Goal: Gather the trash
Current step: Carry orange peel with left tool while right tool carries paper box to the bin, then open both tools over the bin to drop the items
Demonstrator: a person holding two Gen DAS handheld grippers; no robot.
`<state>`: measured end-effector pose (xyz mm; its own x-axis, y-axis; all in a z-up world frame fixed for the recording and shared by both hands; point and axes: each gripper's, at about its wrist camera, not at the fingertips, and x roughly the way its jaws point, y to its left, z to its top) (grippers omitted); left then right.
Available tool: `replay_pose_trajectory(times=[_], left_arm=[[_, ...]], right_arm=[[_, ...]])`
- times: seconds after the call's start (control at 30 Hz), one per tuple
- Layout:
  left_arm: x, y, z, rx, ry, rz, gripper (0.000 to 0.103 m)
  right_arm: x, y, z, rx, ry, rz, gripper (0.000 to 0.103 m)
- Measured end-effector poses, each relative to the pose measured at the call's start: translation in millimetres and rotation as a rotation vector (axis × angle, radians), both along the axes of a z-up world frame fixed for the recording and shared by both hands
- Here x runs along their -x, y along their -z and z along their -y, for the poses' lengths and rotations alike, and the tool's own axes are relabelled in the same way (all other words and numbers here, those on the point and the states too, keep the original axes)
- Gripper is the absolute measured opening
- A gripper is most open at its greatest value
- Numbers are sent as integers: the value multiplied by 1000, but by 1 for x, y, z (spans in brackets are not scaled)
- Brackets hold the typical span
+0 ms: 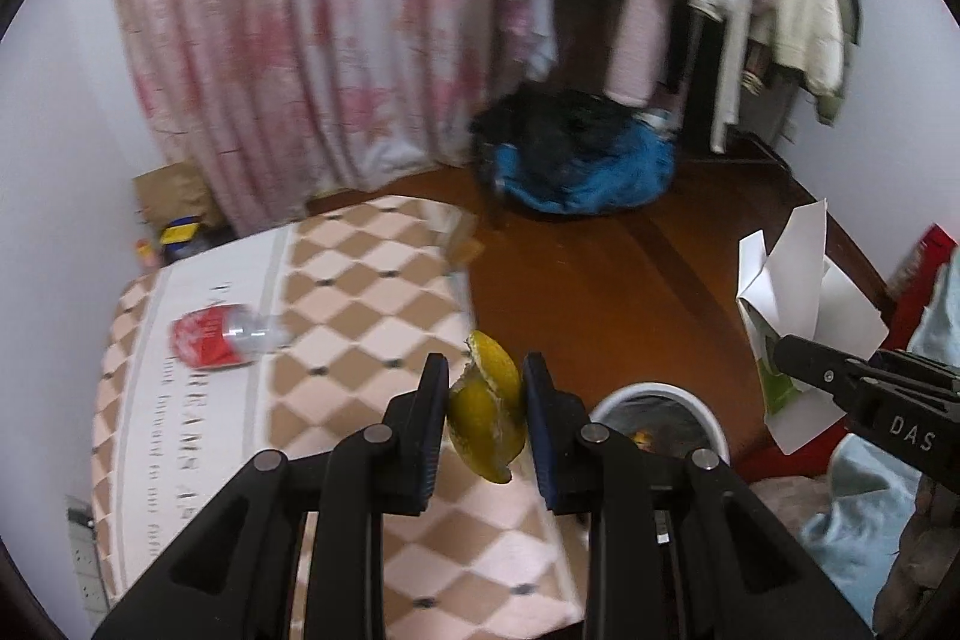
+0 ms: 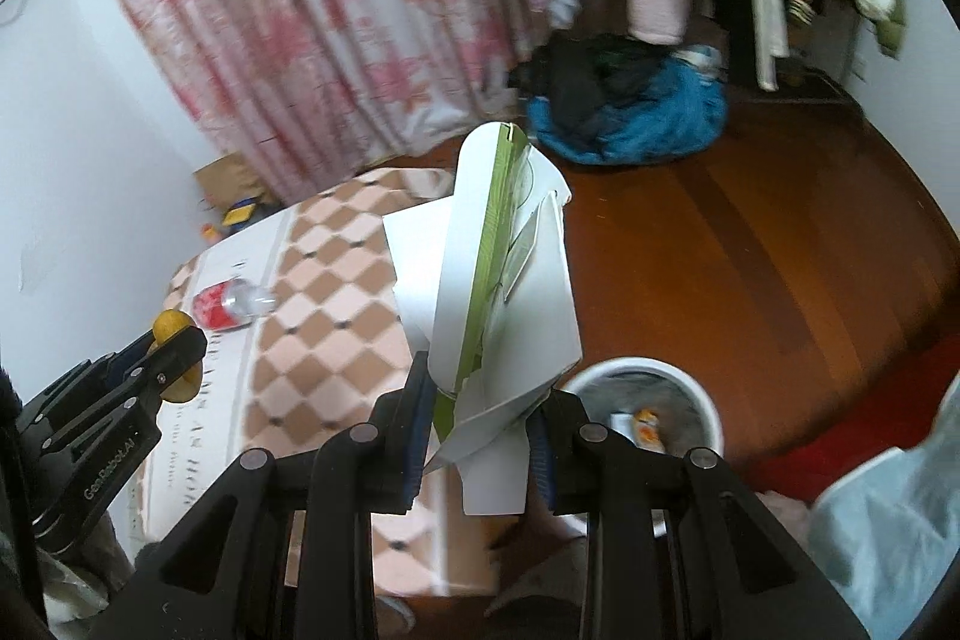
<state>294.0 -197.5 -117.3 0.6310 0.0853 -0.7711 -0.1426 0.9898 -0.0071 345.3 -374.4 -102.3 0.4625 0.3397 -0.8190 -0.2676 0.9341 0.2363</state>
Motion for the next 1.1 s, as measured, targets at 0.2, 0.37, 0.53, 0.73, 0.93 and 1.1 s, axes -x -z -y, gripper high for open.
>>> replay_pose_trajectory(times=[0.2, 0.37, 0.53, 0.73, 0.93, 1.1], left_arm=[[-38, 28, 56, 38, 83, -57, 22], [-68, 65, 92, 49, 142, -140, 22], [-95, 115, 117, 72, 167, -259, 22], [-110, 157, 139, 114, 200, -374, 27], [-111, 169, 146, 158, 187, -417, 55], [-109, 163, 135, 146, 150, -402, 80]], right_arm=[[-13, 30, 66, 31, 88, -43, 30], [-27, 76, 111, 54, 139, -110, 30], [-47, 129, 137, 63, 168, -199, 30], [-66, 190, 154, 67, 173, -305, 30], [-83, 230, 164, 86, 196, -403, 38], [-85, 234, 165, 83, 217, -414, 70]])
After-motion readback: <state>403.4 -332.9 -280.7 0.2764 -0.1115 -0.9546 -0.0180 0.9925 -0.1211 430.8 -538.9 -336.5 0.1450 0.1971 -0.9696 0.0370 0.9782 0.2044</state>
